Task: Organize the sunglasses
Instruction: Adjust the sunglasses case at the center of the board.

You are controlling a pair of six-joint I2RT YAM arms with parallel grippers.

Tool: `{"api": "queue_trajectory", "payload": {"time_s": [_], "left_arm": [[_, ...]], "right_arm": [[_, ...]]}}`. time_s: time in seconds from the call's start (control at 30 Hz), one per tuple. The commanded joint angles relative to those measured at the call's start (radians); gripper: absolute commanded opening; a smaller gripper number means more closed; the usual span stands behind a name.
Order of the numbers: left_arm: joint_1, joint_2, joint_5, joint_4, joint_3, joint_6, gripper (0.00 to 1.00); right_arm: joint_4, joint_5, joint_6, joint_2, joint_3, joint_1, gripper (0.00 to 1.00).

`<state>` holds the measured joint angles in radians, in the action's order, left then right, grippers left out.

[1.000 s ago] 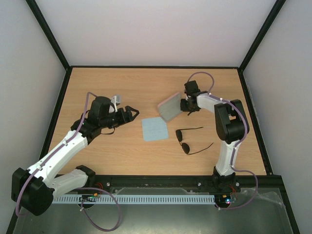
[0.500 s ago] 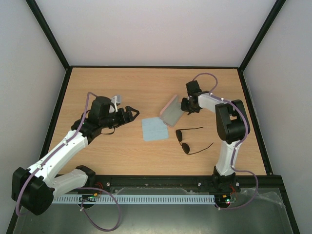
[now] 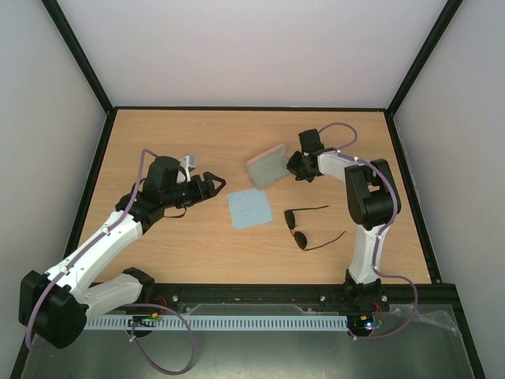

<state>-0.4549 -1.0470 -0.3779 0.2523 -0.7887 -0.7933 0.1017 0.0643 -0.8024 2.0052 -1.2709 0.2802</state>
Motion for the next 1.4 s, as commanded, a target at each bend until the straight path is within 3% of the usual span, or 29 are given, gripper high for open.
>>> {"api": "queue_trajectory", "payload": {"time_s": [0.0,0.47,0.6,0.7,0.83,1.0,1.07,1.23,1.37], "left_arm": [[0.005,-0.008,-0.011,-0.022,0.017,-0.003,0.84],[0.005,-0.062,0.006,-0.077,0.049,-0.012,0.84],[0.005,-0.091,0.022,-0.101,0.068,-0.014,0.84],[0.004,-0.123,0.053,-0.133,0.081,-0.024,0.83],[0.004,-0.167,0.111,-0.192,0.103,-0.04,0.76],[-0.003,-0.275,0.14,-0.262,0.091,-0.055,0.63],[-0.005,-0.326,0.149,-0.283,0.069,-0.054,0.55],[-0.007,-0.455,0.163,-0.306,0.009,-0.049,0.42],[-0.007,-0.549,0.19,-0.312,-0.039,-0.041,0.32]], "right_arm": [[-0.009,0.01,-0.123,0.047,-0.007,0.021,0.09],[-0.056,-0.028,-0.276,0.073,-0.065,0.148,0.12],[-0.099,-0.039,-0.302,0.039,-0.022,0.174,0.26],[-0.12,-0.034,-0.281,0.001,0.007,0.178,0.43],[-0.083,-0.061,-0.191,-0.059,0.006,0.178,0.49],[-0.007,-0.112,-0.069,-0.123,-0.011,0.171,0.51],[0.016,-0.113,-0.021,-0.123,-0.034,0.161,0.48],[0.077,-0.108,0.059,-0.055,-0.112,0.113,0.24],[0.062,-0.037,0.086,0.004,-0.14,0.07,0.16]]}}
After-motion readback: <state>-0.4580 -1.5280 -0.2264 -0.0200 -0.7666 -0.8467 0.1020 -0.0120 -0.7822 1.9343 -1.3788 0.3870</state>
